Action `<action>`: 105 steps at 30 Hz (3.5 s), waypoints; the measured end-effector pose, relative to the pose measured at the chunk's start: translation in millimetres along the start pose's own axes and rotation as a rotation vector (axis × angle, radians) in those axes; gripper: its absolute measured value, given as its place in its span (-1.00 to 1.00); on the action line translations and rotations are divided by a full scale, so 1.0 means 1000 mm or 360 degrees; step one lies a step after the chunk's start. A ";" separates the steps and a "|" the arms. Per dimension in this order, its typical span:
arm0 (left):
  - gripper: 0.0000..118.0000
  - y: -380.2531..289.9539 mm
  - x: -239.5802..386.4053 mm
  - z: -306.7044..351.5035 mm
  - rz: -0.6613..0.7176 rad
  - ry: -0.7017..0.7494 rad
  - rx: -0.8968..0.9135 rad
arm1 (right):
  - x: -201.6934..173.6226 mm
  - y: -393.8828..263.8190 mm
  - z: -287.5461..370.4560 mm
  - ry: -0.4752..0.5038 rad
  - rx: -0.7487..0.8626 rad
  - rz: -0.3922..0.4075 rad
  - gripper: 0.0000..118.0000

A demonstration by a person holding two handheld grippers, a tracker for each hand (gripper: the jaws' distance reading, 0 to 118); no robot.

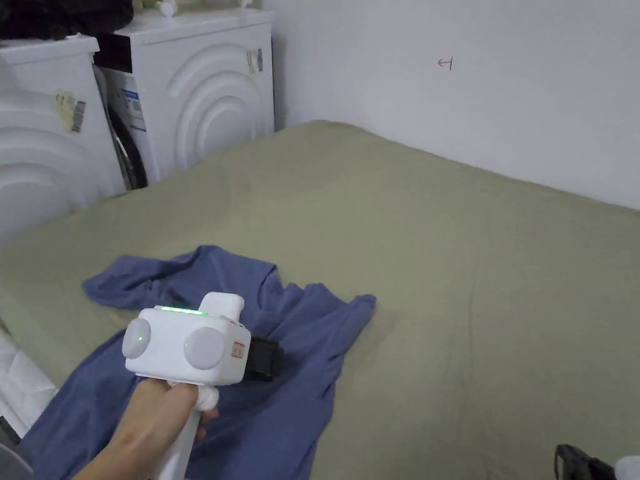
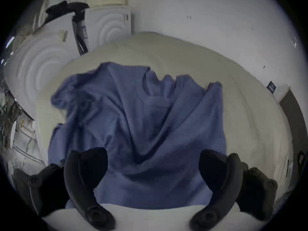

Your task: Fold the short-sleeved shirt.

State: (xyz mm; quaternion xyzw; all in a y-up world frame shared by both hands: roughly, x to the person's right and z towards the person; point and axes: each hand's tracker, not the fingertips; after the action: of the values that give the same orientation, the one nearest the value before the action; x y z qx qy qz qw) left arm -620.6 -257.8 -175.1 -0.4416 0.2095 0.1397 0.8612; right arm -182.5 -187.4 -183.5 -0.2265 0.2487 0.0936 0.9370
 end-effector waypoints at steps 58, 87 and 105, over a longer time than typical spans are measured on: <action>1.00 -0.121 0.521 0.098 -0.0872 -0.0951 0.0105 | 0.235 -0.101 0.220 -0.0747 -0.0059 -0.0523 -1.00; -1.00 -0.063 0.219 0.152 -0.0365 -0.0438 0.0264 | 0.186 -0.067 0.223 -0.0641 0.0172 -0.0368 -1.00; -0.80 -0.029 0.264 -0.002 -0.0640 -0.0271 -0.0038 | 0.242 -0.120 0.164 -0.0757 -0.0250 -0.0377 -1.00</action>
State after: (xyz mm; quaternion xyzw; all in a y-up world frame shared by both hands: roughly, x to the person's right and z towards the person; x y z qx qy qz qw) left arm -377.9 -261.9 -283.7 -0.4712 0.0419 0.0043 0.8810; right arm 128.9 -200.8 -134.3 -0.2977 -0.0143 0.0531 0.9531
